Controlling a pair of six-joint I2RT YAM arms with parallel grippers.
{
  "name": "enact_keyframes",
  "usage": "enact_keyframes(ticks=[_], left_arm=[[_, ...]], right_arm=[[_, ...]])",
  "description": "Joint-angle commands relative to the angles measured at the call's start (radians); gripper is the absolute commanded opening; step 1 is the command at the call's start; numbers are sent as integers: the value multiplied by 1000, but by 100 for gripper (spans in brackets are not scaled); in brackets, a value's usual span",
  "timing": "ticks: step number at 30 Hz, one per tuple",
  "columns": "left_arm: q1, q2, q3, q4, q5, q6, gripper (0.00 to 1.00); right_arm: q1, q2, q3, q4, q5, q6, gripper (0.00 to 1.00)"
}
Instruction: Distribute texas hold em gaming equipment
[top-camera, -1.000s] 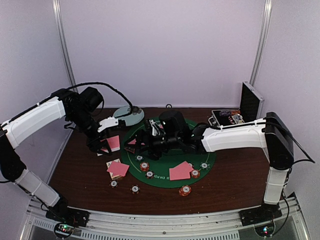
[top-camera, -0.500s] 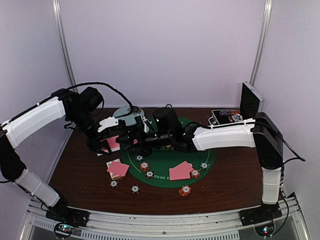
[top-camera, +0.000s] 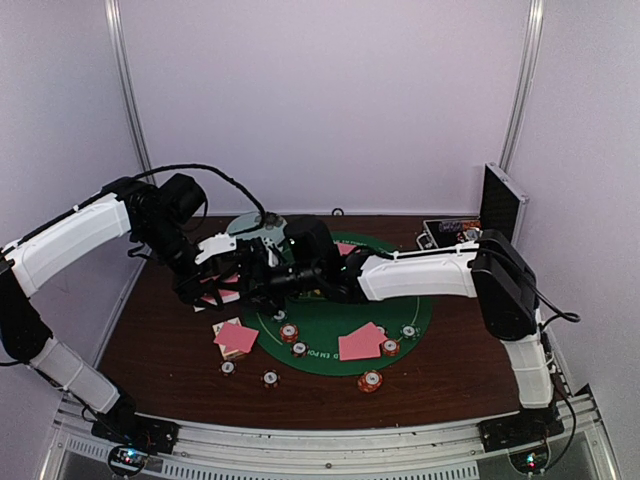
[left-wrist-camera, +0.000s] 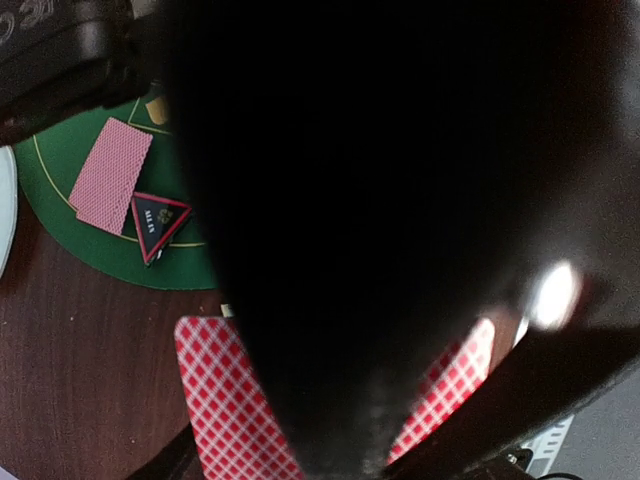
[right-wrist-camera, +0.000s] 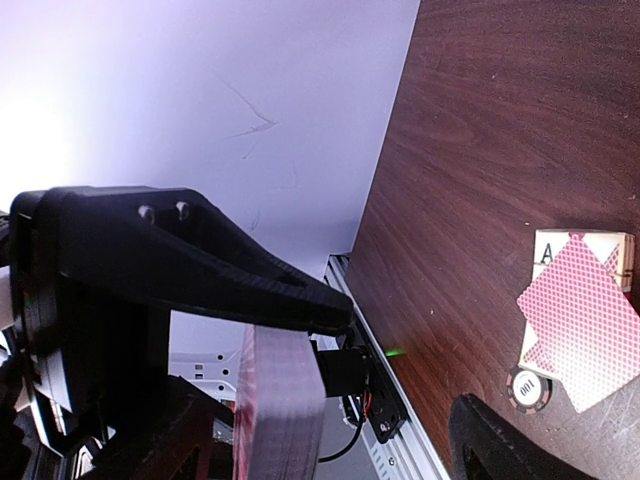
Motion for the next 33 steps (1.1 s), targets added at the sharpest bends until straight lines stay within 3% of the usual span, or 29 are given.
enact_keyframes(ticks=[1, 14, 33], left_arm=[[-2, -22, 14, 8, 16, 10, 0], [-2, -31, 10, 7, 18, 11, 0], [-2, -38, 7, 6, 17, 13, 0]], right_arm=[[8, 39, 60, 7, -34, 33, 84], [-4, 73, 18, 67, -32, 122, 70], [-45, -51, -119, 39, -36, 67, 50]])
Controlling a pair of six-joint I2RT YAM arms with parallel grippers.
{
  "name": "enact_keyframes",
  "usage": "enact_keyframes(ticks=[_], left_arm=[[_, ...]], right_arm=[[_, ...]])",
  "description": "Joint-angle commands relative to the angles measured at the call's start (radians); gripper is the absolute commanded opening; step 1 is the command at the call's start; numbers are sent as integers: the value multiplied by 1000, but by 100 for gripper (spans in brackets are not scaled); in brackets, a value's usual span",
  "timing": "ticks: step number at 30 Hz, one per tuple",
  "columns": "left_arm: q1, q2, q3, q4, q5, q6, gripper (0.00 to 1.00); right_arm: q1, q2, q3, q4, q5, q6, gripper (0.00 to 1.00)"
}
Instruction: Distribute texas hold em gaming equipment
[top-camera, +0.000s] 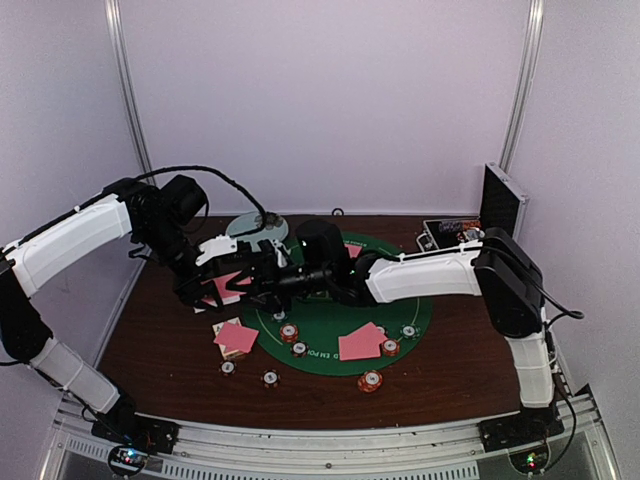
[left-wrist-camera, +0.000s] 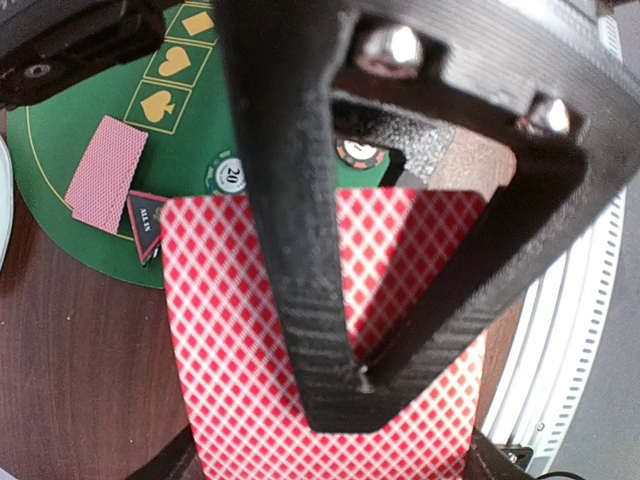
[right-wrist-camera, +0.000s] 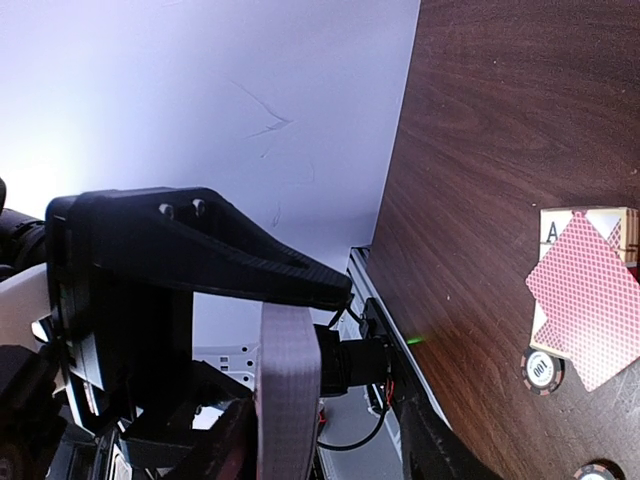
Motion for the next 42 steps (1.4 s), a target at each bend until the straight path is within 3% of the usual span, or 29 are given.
enact_keyframes(ticks=[1, 21, 28, 36, 42], left_arm=[[2, -37, 13, 5, 23, 13, 0], [2, -34, 15, -1, 14, 17, 0], [2, -34, 16, -4, 14, 20, 0], [2, -35, 21, -7, 4, 22, 0], [2, -33, 24, -7, -7, 16, 0]], right_arm=[[-16, -36, -31, -82, 5, -33, 49], [-37, -152, -89, -114, -14, -54, 10], [-58, -203, -110, -187, -26, -99, 6], [-120, -278, -65, -497, -8, -305, 0], [-142, -257, 152, -986, 204, -655, 0]])
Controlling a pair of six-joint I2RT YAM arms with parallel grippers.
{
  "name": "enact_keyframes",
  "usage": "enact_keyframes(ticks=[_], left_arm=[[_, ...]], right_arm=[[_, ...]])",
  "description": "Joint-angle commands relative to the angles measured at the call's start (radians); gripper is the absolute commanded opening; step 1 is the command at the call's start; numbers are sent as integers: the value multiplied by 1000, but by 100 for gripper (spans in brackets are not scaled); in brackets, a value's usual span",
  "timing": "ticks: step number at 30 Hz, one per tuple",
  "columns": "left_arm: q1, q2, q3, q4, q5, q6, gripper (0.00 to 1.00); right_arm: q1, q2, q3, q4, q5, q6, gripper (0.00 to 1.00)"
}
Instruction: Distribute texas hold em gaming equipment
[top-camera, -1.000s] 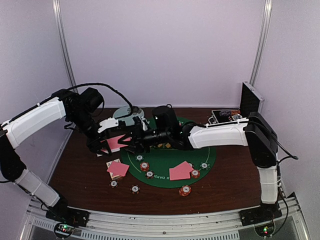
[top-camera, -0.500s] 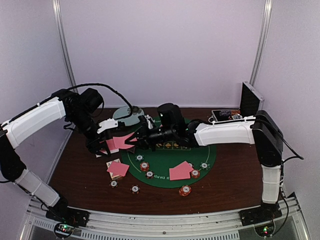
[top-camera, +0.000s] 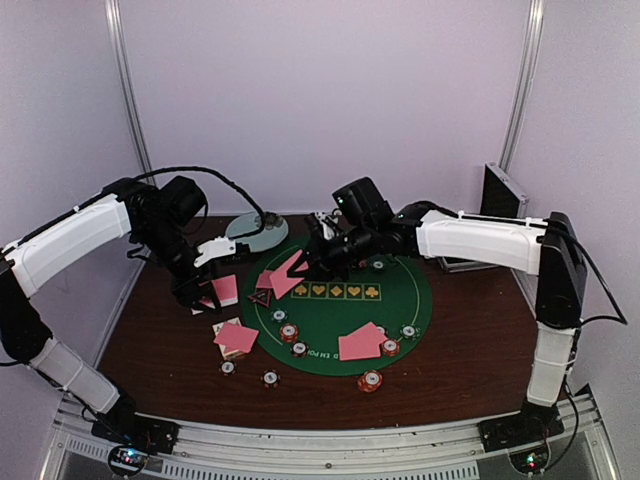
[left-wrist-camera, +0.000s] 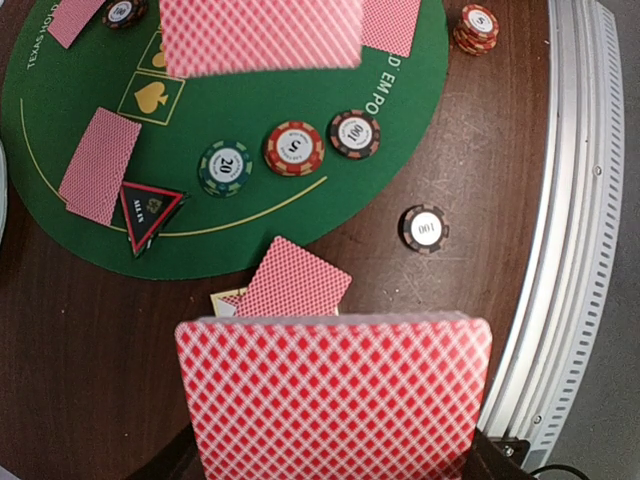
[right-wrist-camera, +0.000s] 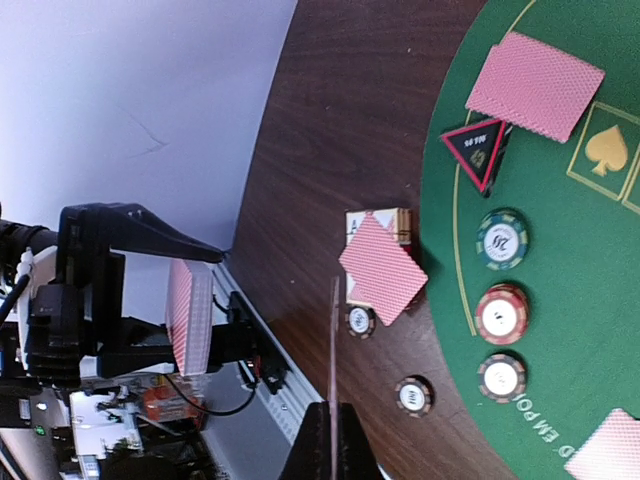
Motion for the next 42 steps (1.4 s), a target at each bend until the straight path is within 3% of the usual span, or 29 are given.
enact_keyframes(ticks=[1, 6, 12, 16, 21, 34, 42], left_arm=[[2, -33, 23, 16, -2, 8, 0], [2, -37, 21, 12, -7, 8, 0], [2, -41, 16, 9, -13, 10, 0], [2, -43, 15, 7, -12, 11, 0], [2, -53, 8, 5, -15, 9, 0], [2, -80, -9, -14, -37, 14, 0], [2, -84, -10, -14, -43, 16, 0]], right_arm=[[-9, -7, 179, -414, 199, -320, 0], [-9, 64, 320, -595, 411, -587, 0], [10, 153, 436, -647, 712, -859, 0], [47, 208, 444, -585, 923, -1076, 0], [95, 225, 322, -333, 1114, -1328, 0], [133, 365, 184, 81, 1292, -1736, 0], [133, 452, 228, 63, 1247, -1755, 0]])
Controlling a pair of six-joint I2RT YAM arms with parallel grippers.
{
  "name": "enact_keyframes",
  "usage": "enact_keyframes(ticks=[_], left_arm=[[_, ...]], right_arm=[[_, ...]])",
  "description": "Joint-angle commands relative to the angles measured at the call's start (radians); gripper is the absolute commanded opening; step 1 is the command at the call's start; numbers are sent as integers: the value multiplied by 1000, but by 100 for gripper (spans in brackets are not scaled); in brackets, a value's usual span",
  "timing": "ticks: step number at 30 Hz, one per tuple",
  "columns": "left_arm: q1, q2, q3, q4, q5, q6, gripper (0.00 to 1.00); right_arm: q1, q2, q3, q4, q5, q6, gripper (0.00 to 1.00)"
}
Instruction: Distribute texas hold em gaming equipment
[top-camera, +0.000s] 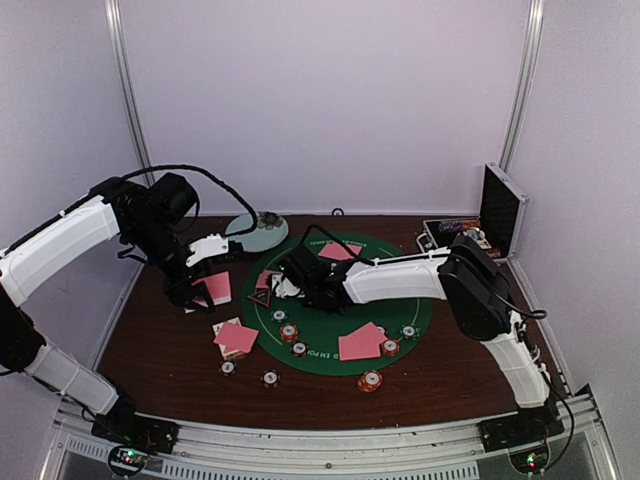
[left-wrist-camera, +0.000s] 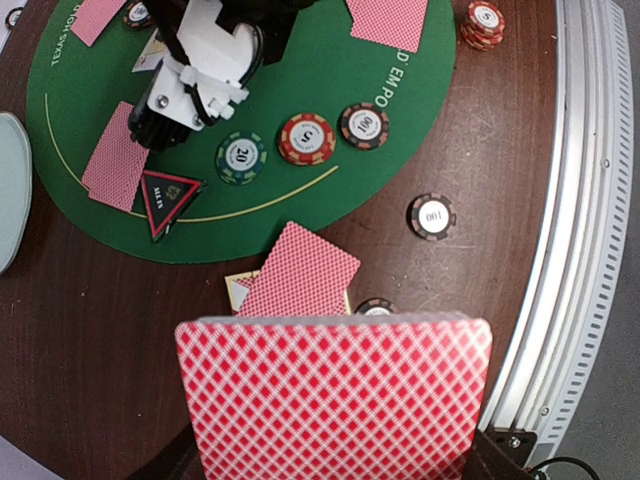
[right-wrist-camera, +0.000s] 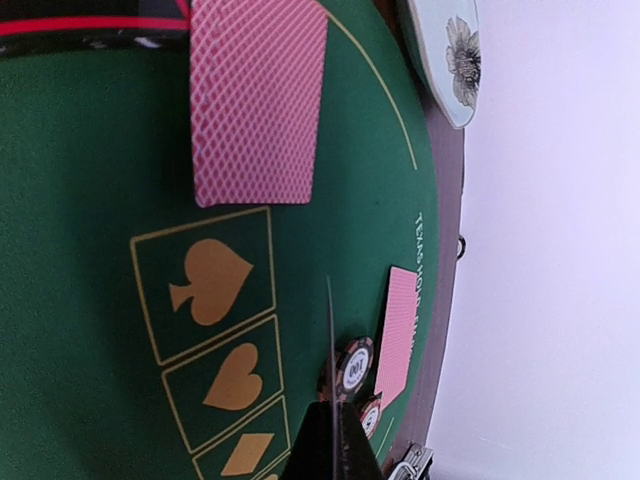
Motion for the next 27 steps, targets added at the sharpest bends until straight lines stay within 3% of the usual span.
enact_keyframes(ticks=[1, 4, 15, 21, 27], left_arm=[[2, -23, -3, 0, -1, 14, 0], [2, -26, -3, 1, -4, 17, 0], [2, -17, 2, 0, 2, 18, 0], [2, -21, 6, -3, 11, 20, 0], [2, -20, 11, -10, 13, 22, 0]], right_arm=[[3, 39, 32, 10, 3, -21, 3], [4, 37, 32, -30, -34, 19, 20], [16, -45, -63, -90, -105, 125, 65], [16, -93, -100, -99, -128, 159, 83], [16, -133, -124, -120, -147, 187, 91]])
